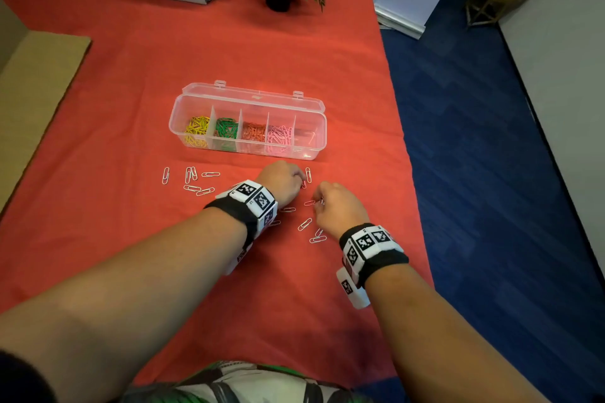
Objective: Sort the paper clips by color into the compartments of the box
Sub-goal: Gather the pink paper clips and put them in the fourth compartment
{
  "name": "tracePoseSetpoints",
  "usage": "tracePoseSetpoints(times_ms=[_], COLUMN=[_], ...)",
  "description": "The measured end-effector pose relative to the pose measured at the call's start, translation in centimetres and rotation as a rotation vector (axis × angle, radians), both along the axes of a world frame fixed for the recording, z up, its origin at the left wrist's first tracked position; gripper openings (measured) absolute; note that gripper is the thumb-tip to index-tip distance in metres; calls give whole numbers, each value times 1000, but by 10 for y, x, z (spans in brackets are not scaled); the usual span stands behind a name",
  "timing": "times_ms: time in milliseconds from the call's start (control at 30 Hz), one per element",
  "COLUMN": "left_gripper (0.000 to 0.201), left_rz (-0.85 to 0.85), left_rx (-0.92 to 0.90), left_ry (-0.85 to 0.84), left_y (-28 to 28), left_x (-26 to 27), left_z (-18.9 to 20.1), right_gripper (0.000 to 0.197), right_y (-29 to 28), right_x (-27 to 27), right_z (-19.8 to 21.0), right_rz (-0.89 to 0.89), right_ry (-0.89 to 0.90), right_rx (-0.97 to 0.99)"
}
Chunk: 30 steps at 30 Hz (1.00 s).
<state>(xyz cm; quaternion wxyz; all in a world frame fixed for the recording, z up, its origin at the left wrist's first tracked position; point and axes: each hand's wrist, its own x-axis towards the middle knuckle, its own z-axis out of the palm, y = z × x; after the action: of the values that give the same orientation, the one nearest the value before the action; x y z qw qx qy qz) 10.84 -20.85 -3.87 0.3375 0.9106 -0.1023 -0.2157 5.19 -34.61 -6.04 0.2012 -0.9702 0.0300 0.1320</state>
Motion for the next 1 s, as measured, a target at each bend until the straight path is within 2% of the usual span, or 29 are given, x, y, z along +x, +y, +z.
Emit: tracePoseSetpoints(times_ms=[167, 267, 467, 533, 600, 667, 733, 833, 867, 900, 1000], left_gripper=[31, 30, 27, 27, 27, 27, 32, 21, 22, 23, 15], left_rz=[-192, -321, -336, -313, -241, -78, 96, 510, 615, 655, 565], left_rx=[196, 315, 384, 381, 317, 175, 4, -487, -562, -562, -402], left_ry=[-162, -175, -287, -271, -208, -125, 97, 501, 523, 496, 331], left_y=[-4, -4, -4, -4, -5, -1, 3, 6, 9, 11, 13], left_x=[1, 5, 3, 0, -4, -3, 2, 19, 27, 39, 64], left_z=[-9, -13, -16, -17, -16, -11, 4, 36, 44, 48, 60], right_gripper=[20, 22, 29, 28, 21, 8, 20, 20, 19, 19, 20], right_y=[9, 13, 5, 3, 2, -1, -4, -7, -8, -8, -7], right_x=[-9, -12, -11, -10, -4, 5, 13, 23, 26, 30, 41], right_z=[-1, -1, 3, 7, 12, 18, 24, 36, 40, 44, 53], right_rz=[151, 205, 86, 51, -31, -146, -250, -389, -398, -387, -332], right_ry=[-63, -69, 91, 157, 214, 245, 262, 245, 224, 201, 129], right_rx=[-181, -266, -203, -165, -42, 156, 346, 499, 520, 523, 491])
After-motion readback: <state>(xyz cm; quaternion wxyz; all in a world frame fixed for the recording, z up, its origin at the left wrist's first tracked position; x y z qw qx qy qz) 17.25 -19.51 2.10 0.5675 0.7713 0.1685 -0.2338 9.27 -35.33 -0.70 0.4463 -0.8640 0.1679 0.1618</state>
